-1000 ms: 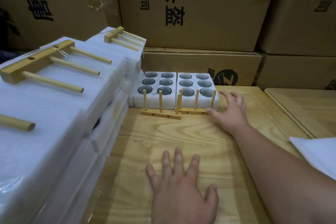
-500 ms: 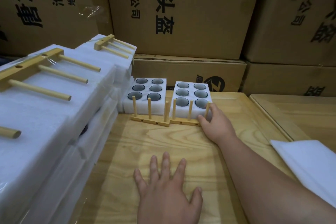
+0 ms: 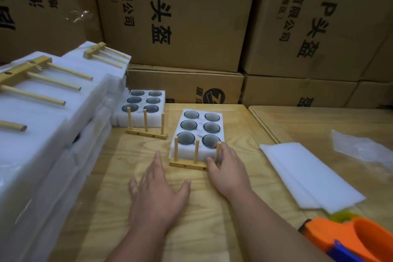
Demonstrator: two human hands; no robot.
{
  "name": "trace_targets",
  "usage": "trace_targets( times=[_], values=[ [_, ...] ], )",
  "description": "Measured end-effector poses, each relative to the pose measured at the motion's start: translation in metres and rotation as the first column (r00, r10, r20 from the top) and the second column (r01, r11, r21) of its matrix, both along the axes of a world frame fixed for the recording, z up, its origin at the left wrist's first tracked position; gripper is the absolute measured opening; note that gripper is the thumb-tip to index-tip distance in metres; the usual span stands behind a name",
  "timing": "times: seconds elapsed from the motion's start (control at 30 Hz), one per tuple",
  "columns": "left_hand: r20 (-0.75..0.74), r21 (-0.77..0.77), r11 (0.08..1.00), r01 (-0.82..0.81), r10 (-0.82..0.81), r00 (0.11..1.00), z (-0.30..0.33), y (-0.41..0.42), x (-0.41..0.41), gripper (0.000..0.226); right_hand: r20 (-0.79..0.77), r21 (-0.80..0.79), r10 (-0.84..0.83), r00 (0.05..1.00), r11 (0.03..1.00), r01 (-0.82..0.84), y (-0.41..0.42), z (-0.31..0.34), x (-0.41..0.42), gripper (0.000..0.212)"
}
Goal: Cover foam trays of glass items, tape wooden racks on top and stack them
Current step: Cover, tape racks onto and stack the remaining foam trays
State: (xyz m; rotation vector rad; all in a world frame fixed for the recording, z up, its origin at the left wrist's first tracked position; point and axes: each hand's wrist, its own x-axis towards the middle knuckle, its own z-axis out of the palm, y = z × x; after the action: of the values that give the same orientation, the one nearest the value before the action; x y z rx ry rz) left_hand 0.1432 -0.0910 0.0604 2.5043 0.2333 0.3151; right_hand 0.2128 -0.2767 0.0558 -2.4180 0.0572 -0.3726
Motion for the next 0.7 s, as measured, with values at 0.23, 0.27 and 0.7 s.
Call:
trace_targets(
  times=[0.23, 0.27, 0.7],
  values=[
    [0.133, -0.239, 0.971, 0.000, 0.032, 0.991, 0.002, 0.008, -0.006, 0.053, 0.018, 0.007, 0.005, 1.000, 1.000, -0.005, -0.001, 0.000, -0.051, 0.052],
    [0.131, -0.255, 0.967, 0.028, 0.006, 0.991, 0.002, 0.010, -0.008, 0.045, 0.016, 0.006, 0.007, 1.000, 1.000, -0.007, -0.002, 0.000, -0.057, 0.052],
    [0.237, -0.259, 0.927, 0.271, -0.211, 0.948, 0.000, 0.019, -0.035, 0.027, -0.023, 0.022, 0.101, 0.995, 0.995, -0.101, -0.012, 0.008, -0.117, 0.063]
  ],
)
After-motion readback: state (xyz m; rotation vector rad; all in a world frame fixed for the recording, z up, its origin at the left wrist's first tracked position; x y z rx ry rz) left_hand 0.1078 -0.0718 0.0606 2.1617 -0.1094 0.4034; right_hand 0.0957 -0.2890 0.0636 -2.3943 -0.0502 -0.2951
